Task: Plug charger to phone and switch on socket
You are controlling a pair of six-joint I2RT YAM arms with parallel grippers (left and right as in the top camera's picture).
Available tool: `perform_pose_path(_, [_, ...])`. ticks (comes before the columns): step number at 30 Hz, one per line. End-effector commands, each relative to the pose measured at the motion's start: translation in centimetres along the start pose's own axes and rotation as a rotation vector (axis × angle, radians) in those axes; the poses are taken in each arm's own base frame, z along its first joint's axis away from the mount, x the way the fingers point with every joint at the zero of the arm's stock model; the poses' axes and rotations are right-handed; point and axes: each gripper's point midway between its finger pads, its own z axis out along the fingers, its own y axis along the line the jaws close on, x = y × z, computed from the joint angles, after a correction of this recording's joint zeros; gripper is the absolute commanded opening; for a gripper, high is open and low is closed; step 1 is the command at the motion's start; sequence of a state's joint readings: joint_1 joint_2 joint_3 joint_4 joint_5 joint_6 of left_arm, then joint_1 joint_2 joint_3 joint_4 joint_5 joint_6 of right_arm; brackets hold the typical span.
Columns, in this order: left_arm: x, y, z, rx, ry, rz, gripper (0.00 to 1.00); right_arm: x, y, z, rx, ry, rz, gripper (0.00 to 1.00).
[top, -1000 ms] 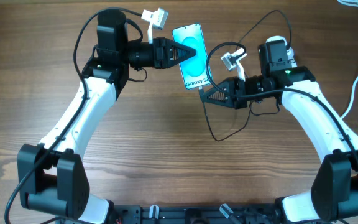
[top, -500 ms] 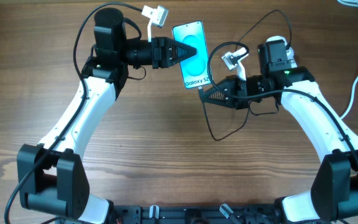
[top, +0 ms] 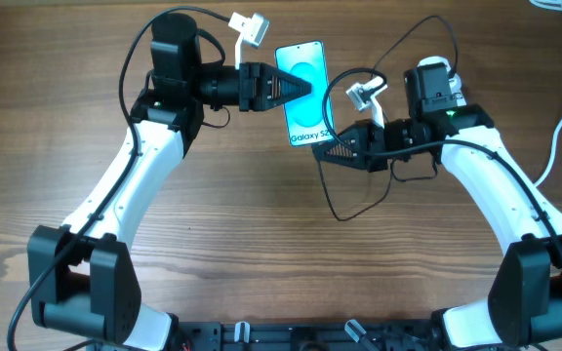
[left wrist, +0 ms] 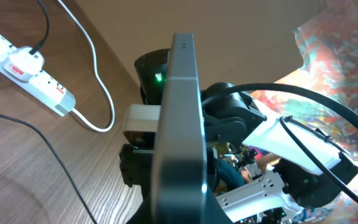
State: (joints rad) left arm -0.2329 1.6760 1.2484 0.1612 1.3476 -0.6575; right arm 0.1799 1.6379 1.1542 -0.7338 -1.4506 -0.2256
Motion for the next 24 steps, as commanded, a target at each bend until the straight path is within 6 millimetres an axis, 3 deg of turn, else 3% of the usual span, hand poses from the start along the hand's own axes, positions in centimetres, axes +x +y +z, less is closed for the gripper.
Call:
perform_pose_path(1, [-0.8, 0.0, 0.0, -0.025, -0.028, 0.010, 0.04, 0.1, 0.2, -0.1, -0.012, -0.002, -0.004, 0.04])
perform_pose_path(24, [-0.9, 0.1, 0.0, -0.030, -0.033, 0.010, 0.04, -0.1, 1.3, -0.2, -0.073, -0.018, -0.004, 0.04])
